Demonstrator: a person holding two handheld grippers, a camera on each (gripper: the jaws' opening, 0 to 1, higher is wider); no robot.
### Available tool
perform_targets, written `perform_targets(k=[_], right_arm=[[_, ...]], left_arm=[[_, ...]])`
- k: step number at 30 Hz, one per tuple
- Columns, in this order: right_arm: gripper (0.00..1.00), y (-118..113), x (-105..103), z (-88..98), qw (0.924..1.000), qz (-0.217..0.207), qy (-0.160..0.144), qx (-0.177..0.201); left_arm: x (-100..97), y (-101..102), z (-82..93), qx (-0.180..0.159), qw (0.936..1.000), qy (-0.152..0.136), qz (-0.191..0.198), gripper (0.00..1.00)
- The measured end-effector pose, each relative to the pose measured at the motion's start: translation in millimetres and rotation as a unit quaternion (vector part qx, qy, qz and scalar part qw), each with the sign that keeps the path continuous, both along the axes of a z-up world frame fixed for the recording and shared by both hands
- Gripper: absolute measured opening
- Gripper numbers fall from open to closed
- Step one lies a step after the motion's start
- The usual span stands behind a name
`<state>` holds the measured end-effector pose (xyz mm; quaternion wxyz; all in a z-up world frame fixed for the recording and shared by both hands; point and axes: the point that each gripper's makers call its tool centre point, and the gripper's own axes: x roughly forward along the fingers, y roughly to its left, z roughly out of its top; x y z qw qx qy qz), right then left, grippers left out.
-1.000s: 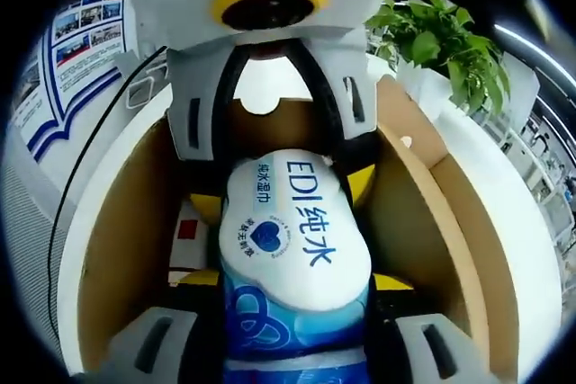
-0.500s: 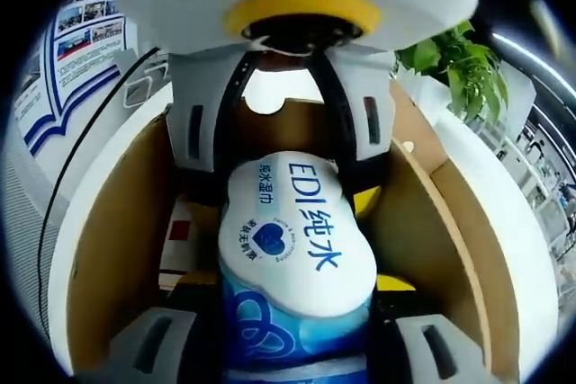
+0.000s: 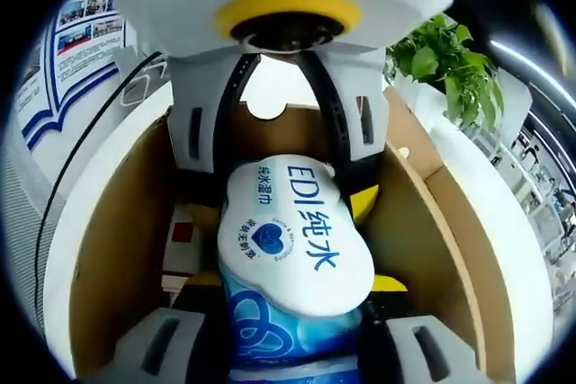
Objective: Operate the shoe box by opening the lid, removing the specified soft item, and placing it in the target area until the item is outside and the box remains undamaged.
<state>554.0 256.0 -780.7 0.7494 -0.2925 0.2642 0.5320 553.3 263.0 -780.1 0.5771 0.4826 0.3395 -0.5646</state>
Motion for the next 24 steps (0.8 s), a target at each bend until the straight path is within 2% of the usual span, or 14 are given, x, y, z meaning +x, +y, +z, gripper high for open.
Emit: perform_targets(k=[12,24], right_arm=[[0.49,0.7,-2.0,5.8,1.0000,-0.003,-0.007,0.005],[0.49,1.0,-4.1,24.3,0.9997,0.003,-0.021,0.011]], left_arm=[[-2.4,0.7,5.4,0.012,0.9999,0.000,-0.006,0.63],[-5.3,0.8,24.2,0.015,0.9999,-0.004,-0.004,0.61]])
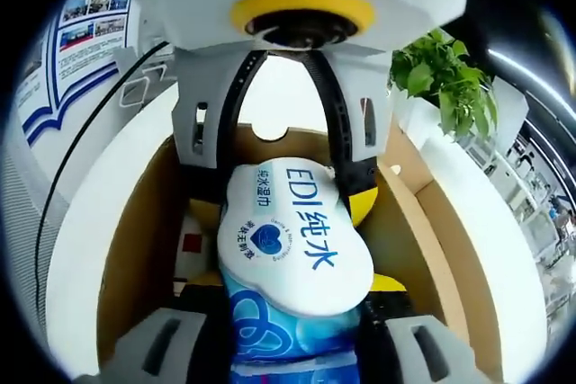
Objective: Operate the shoe box by opening the lid, removing the specified soft item, and placing it in the target area until the item is outside and the box remains undamaged.
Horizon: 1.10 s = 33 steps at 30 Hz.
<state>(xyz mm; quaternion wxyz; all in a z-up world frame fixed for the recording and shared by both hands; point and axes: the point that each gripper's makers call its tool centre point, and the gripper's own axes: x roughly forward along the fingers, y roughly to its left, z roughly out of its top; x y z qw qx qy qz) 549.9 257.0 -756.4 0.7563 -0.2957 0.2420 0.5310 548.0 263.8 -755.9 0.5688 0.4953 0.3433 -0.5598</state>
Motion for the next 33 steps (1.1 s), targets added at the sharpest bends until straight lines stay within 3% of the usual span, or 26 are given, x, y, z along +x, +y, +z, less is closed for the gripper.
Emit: perform_targets(k=[16,26,33], right_arm=[[0.49,0.1,-2.0,40.4,0.9996,-0.002,-0.016,0.023],[0.49,1.3,-8.1,64.1,0.9993,0.004,-0.015,0.033],[0.49,-9.8,-13.7,77.4,0.9993,0.006,-0.010,0.037]], left_arm=[[-1.6,0.8,39.6,0.012,0.9998,-0.016,-0.005,0.61],[-9.1,1.7,63.9,0.019,0.9997,-0.014,-0.001,0.61],[-14.0,-8.0,76.3,0.020,0.9998,-0.007,0.001,0.61]])
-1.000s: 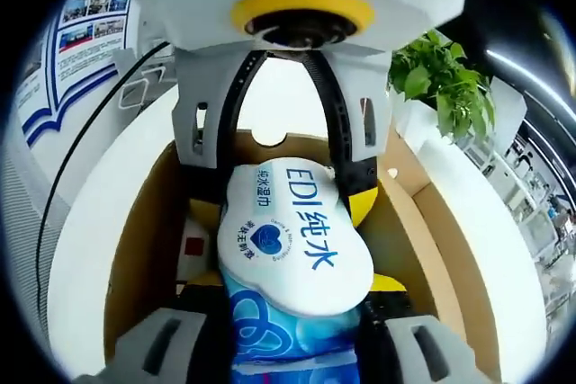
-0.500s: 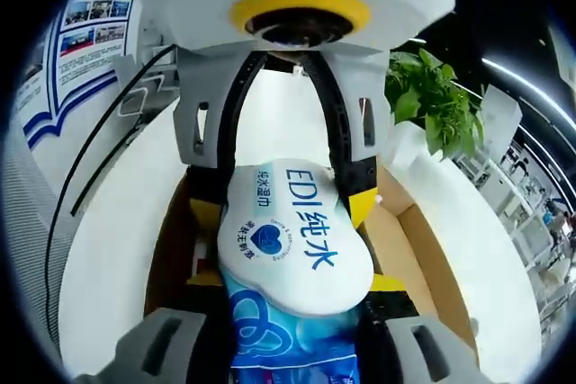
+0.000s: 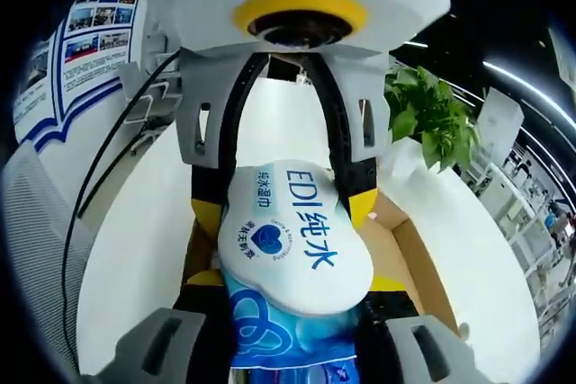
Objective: Operate the shoe box by opening the lid, removing the specified soft item, and placing it in the target area until the item is outside and the box remains undamaged.
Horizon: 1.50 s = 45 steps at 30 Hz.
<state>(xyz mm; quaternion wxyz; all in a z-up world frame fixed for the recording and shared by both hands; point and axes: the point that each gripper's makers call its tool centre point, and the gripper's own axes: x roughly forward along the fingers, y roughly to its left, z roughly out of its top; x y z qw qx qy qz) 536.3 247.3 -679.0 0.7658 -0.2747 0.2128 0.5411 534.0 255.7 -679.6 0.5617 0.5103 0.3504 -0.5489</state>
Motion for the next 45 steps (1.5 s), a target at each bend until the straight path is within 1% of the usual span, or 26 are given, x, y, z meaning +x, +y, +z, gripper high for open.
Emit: perform_targets(k=[16,23,32,42,45], right_arm=[[0.49,-44.2,-7.2,26.0,0.9999,-0.009,0.003,0.004],[0.49,-67.1,-12.6,30.8,0.9999,-0.009,0.005,-0.003],[0.49,-94.2,-20.2,33.7,0.9998,-0.020,0.010,0.000],[0.49,-138.2,-24.2,34.5,0.9994,-0.032,0.015,-0.004],[0.49,-147.9,-25.5,34.5,0.9993,-0.033,0.017,-0.005]], left_arm=[[-6.5,-45.3,25.1,-0.003,0.9999,0.007,-0.012,0.61],[-8.6,-65.8,27.7,-0.014,0.9998,0.010,-0.013,0.61],[-12.5,-94.2,29.7,-0.013,0.9995,0.016,-0.024,0.61],[-16.1,-137.9,29.3,-0.021,0.9989,0.021,-0.035,0.61],[-17.3,-147.9,29.1,-0.023,0.9988,0.024,-0.038,0.61]])
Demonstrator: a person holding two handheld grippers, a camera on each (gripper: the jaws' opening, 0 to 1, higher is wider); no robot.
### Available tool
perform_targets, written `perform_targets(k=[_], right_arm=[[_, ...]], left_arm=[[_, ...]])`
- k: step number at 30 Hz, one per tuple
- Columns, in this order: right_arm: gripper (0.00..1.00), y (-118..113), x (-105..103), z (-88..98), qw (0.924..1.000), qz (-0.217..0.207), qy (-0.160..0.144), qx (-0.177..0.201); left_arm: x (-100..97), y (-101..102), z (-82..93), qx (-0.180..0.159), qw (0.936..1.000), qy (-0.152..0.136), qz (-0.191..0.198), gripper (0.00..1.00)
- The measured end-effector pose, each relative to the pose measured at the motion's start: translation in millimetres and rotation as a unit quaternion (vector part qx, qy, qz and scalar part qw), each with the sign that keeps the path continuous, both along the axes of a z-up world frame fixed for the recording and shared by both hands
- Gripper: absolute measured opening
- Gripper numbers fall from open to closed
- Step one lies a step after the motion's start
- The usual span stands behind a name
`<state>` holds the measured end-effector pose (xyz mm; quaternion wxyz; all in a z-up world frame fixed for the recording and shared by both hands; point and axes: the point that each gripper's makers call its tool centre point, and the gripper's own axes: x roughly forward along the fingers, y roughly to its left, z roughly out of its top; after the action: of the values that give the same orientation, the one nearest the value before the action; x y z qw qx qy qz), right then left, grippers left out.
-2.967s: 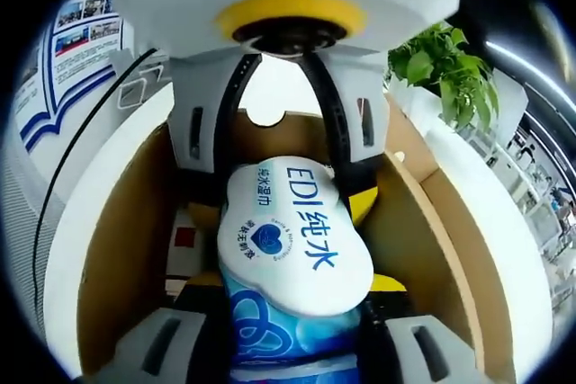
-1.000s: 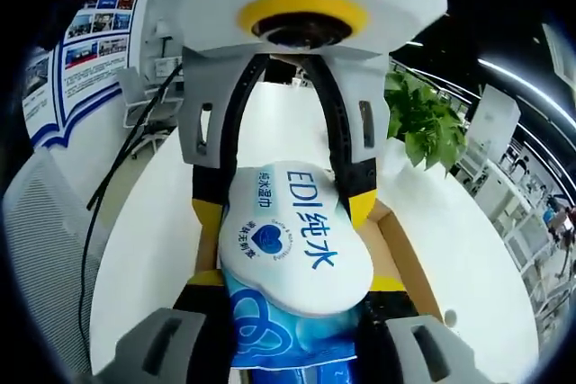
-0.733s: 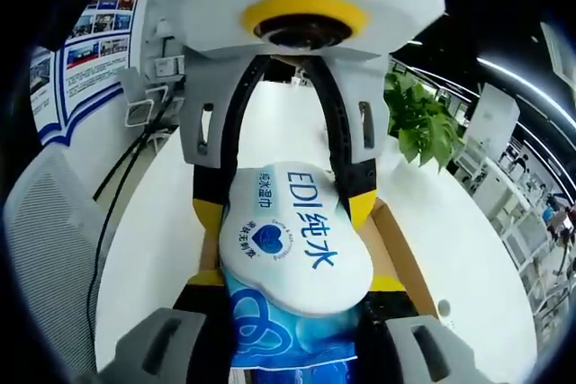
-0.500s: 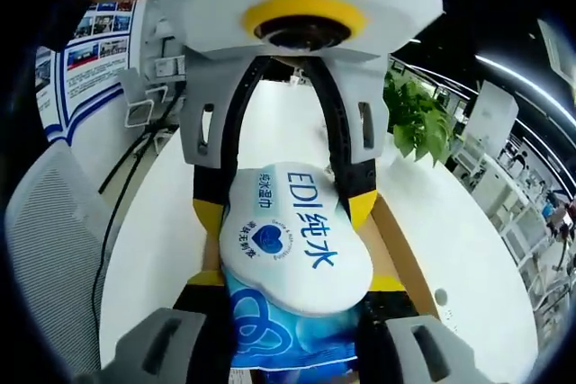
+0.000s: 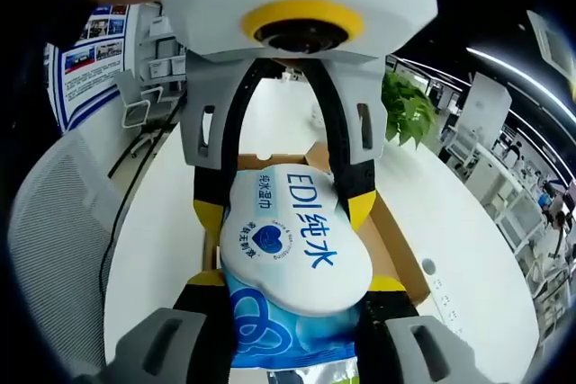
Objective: Operate the shoe box by opening the lid, removing the specified soft item, and placing it in the target area until the item is outside and the box remains undamaged.
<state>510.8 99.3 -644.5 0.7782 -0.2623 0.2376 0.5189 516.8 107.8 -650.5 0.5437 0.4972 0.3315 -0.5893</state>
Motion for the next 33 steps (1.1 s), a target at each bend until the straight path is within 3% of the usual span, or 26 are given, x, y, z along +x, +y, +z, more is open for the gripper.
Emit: perform_targets(k=[20,33], right_arm=[[0.49,-67.0,-1.1,-1.8,1.0000,0.003,-0.003,-0.005],[0.49,-107.2,1.2,-14.0,0.9998,0.001,-0.009,-0.015]], left_arm=[[-3.1,-67.5,-2.5,-0.018,0.9998,0.001,0.001,0.61],[0.2,-109.0,-16.1,-0.032,0.9995,-0.005,-0.003,0.62]])
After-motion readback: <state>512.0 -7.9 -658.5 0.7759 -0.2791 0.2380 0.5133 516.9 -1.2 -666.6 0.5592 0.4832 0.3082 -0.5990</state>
